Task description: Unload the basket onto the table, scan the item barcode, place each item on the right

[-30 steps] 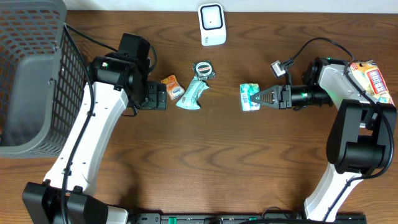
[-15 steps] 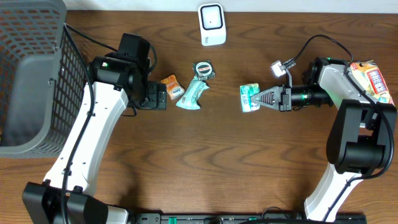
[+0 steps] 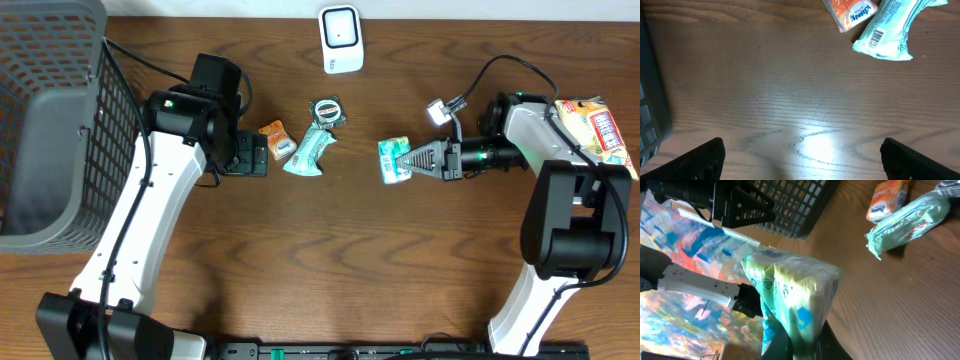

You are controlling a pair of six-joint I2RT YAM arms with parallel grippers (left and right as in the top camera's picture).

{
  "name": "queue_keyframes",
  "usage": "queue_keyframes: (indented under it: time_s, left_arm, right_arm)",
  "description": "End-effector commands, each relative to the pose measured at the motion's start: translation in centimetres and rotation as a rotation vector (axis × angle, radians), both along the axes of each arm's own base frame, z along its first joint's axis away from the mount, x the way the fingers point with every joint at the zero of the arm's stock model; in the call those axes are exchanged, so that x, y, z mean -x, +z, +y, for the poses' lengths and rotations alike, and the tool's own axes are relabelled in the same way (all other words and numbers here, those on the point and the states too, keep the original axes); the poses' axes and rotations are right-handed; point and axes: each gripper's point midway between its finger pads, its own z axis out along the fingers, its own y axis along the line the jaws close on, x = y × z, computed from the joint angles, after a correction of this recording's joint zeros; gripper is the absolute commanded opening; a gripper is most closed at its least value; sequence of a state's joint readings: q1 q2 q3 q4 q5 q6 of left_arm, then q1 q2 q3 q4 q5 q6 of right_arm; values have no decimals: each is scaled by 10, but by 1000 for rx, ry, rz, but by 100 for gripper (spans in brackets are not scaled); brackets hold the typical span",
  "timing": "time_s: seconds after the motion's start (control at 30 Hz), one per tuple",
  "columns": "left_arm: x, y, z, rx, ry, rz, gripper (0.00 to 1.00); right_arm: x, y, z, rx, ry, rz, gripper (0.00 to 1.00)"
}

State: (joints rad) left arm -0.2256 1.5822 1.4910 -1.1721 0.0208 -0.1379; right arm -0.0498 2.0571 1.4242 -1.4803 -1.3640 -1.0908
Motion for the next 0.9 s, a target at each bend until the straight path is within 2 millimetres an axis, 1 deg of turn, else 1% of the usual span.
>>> queue_keyframes:
  time_s: [0.0,0.67,0.87]
  left_arm:
    - [1,-2,1,-6,6,7,98]
    - [1,-2,1,-6,6,7,98]
    - [1,-2,1,-6,6,7,98]
  right_arm:
    - [0,8,3,-14,5,-45,1]
    - [0,8,3,-14,5,-45,1]
    - [3,8,9,-14,23,-45,1]
